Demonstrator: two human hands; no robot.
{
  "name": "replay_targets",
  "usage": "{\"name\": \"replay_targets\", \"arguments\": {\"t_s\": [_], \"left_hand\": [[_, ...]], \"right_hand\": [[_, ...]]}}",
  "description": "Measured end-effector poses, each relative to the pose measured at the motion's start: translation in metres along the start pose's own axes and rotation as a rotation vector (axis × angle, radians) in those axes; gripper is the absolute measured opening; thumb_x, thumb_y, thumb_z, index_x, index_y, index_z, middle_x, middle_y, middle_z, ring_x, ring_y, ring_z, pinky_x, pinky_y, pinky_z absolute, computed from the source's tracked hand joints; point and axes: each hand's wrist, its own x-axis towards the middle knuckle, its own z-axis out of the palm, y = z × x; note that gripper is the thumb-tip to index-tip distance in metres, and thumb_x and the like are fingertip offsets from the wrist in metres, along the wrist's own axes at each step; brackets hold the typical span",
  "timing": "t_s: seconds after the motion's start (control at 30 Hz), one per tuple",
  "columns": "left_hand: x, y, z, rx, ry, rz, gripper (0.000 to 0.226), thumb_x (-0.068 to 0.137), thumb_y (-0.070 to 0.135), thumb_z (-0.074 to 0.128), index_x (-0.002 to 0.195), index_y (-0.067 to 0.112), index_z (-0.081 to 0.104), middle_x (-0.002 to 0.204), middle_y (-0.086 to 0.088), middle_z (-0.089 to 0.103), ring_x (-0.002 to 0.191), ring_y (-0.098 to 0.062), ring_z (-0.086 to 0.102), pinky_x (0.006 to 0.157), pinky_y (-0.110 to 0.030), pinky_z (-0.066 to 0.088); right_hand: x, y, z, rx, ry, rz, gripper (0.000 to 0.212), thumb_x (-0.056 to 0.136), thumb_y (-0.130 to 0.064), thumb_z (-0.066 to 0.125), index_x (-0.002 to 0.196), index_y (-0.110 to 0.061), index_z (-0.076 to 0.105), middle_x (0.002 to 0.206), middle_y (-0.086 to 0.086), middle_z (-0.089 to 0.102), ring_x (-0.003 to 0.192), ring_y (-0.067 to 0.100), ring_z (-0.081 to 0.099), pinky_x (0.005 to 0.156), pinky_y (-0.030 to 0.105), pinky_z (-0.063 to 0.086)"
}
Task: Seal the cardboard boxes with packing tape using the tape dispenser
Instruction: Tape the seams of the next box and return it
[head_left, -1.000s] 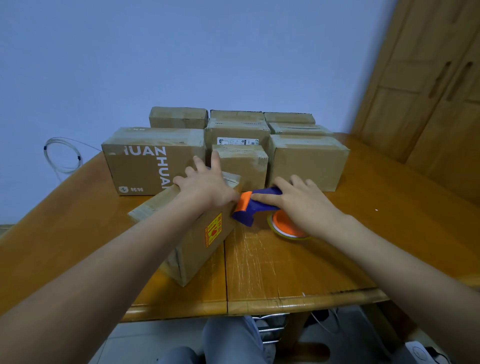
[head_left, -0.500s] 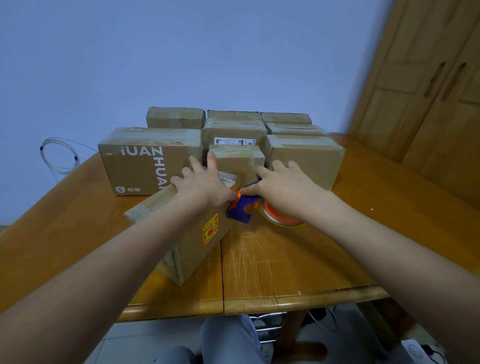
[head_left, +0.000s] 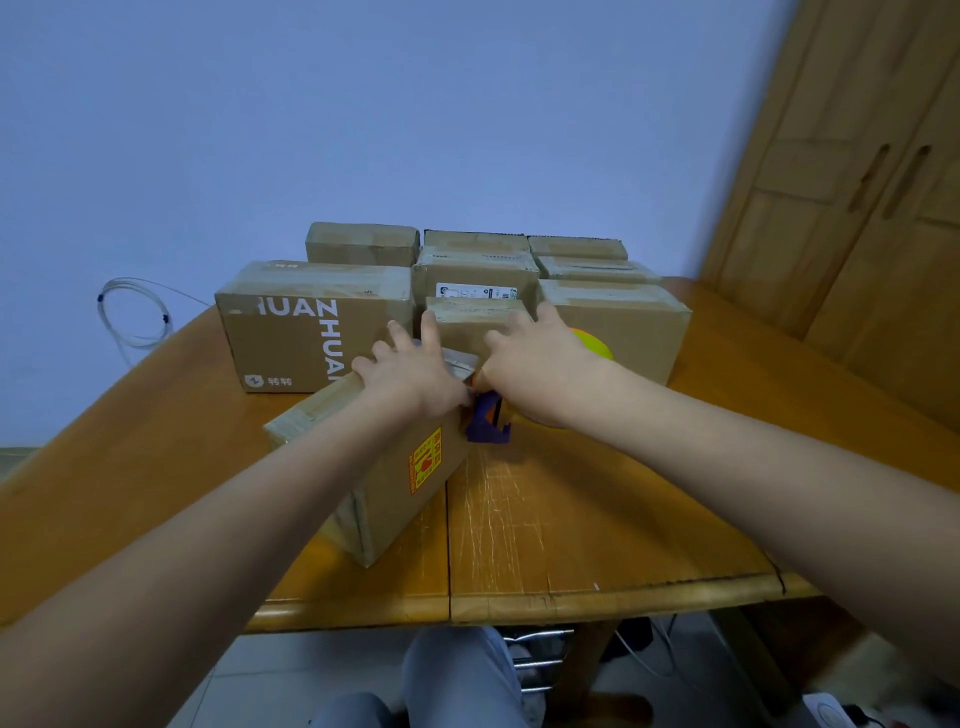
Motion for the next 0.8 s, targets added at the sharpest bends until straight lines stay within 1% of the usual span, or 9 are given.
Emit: {"name": "replay_targets", "arguments": {"t_s": [0.17,0.23,0.33,0.4,0.5,0.57,0.67,0.73,0.8], "left_hand": [[-0.002,-0.002,0.0,-0.02,-0.003,-0.007,0.11,0.081,0.062,0.059,0.152,0.021,-0.013,0.159,-0.02,-0.005,0.144,-0.043,0.01,0.112,-0.058,0.014],[-0.002,-0.004,0.0,-0.028,0.014,-0.001,0.111,0.08,0.061,0.062,0.153,0.021,-0.011,0.159,-0.02,-0.004,0.144,-0.043,0.011,0.112,-0.058,0.015],[-0.001,-0.005,-0.001,-0.034,0.026,0.01,0.112,0.078,0.059,0.064,0.153,0.021,-0.01,0.159,-0.019,-0.002,0.143,-0.043,0.014,0.112,-0.058,0.017],[-0.001,-0.004,-0.001,-0.032,0.019,0.03,0.112,0.078,0.059,0.065,0.153,0.021,-0.01,0.16,-0.018,-0.003,0.143,-0.043,0.014,0.112,-0.059,0.017],[0.003,-0.006,0.0,-0.03,0.007,0.068,0.114,0.078,0.058,0.067,0.153,0.022,-0.011,0.16,-0.016,-0.004,0.143,-0.044,0.014,0.112,-0.058,0.017],[0.005,-0.009,-0.002,-0.036,0.0,0.112,0.114,0.077,0.057,0.068,0.152,0.022,-0.011,0.16,-0.014,-0.004,0.142,-0.044,0.014,0.112,-0.055,0.018],[0.007,-0.016,-0.005,-0.037,-0.028,0.222,0.117,0.076,0.052,0.07,0.152,0.022,-0.014,0.16,-0.011,-0.005,0.142,-0.043,0.016,0.113,-0.052,0.02],[0.01,-0.022,-0.008,-0.047,-0.066,0.339,0.12,0.074,0.05,0.073,0.151,0.022,-0.015,0.16,-0.01,-0.004,0.141,-0.042,0.018,0.114,-0.05,0.022],[0.011,-0.028,-0.011,-0.066,-0.121,0.468,0.125,0.073,0.044,0.078,0.151,0.022,-0.016,0.16,-0.01,-0.002,0.143,-0.039,0.016,0.116,-0.048,0.02]], "right_hand": [[0.006,-0.009,0.01,-0.054,-0.045,-0.033,0.035,0.101,-0.025,0.044,0.135,-0.022,0.049,0.131,0.01,0.047,0.126,0.037,0.039,0.098,0.047,0.033],[0.007,-0.003,0.027,0.041,-0.061,-0.024,0.034,0.1,-0.022,0.046,0.133,-0.026,0.052,0.127,0.007,0.05,0.121,0.034,0.043,0.091,0.043,0.035],[0.006,0.023,0.056,0.38,-0.086,0.018,0.05,0.097,-0.01,0.041,0.135,-0.04,0.049,0.127,0.003,0.054,0.114,0.029,0.05,0.082,0.037,0.041],[0.001,0.036,0.075,0.667,-0.122,0.07,0.061,0.088,0.001,0.041,0.135,-0.037,0.05,0.127,0.003,0.057,0.106,0.024,0.054,0.078,0.031,0.045],[-0.001,0.042,0.107,1.09,-0.187,0.211,0.057,0.084,0.01,0.04,0.128,-0.023,0.054,0.107,0.009,0.063,0.081,0.018,0.061,0.06,0.023,0.045],[0.001,0.041,0.129,1.254,-0.253,0.336,0.042,0.086,0.008,0.047,0.115,-0.022,0.05,0.098,0.009,0.062,0.063,0.012,0.06,0.053,0.021,0.048],[0.006,0.036,0.156,1.397,-0.137,0.545,0.03,0.079,0.007,0.062,0.098,-0.015,0.053,0.092,0.01,0.06,0.073,0.019,0.056,0.059,0.026,0.044],[0.008,0.033,0.165,1.419,0.008,0.576,0.029,0.074,0.011,0.063,0.08,-0.018,0.056,0.084,0.009,0.06,0.078,0.024,0.056,0.061,0.027,0.043],[0.01,0.031,0.167,1.383,0.046,0.538,0.032,0.076,0.011,0.059,0.084,-0.019,0.063,0.092,0.011,0.065,0.087,0.025,0.059,0.071,0.031,0.048]]}}
